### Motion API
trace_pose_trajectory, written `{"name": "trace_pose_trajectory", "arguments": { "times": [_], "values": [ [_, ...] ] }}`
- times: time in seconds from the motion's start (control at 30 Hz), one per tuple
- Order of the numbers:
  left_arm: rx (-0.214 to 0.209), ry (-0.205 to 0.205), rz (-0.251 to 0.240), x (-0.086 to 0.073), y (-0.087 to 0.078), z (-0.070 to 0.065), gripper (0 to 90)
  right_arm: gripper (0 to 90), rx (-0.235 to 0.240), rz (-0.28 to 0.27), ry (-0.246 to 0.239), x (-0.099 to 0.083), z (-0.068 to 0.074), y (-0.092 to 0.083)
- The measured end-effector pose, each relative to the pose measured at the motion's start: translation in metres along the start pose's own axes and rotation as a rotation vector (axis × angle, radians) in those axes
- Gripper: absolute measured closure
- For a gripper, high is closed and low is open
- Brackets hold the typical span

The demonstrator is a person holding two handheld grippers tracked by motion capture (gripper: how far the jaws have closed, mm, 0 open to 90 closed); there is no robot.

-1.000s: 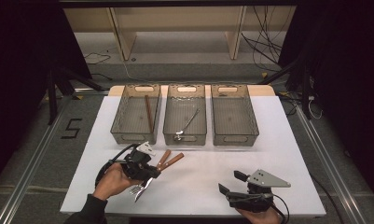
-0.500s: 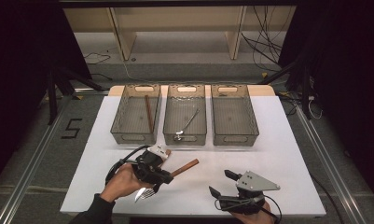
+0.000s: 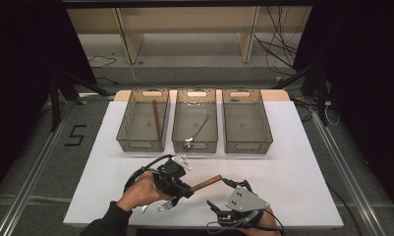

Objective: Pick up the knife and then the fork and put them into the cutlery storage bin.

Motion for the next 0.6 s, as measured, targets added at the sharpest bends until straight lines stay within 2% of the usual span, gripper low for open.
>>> {"name": "trace_pose_trajectory", "arguments": {
  "times": [0.3, 0.6],
  "values": [
    [-0.015, 0.041, 0.049, 0.007, 0.006, -0.012, 77.8, 30.0, -0.034, 0.069, -0.26, 0.006, 0.018, 0.013],
    [-0.014, 0.07, 0.086, 0.007, 0.006, -0.02, 77.8, 39.5, -0.099, 0.129, -0.424, 0.002, 0.029, 0.021]
  ]
}}
Point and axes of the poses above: each handheld gripper's, and its own axes: y roughly forward along the jaws, x roughly out of its top, z roughly to its left, the point moved 3 cm from there along y, roughly forward along the jaws, and after that the axes turned 9 degrees about -y, right-handed, at the moved point
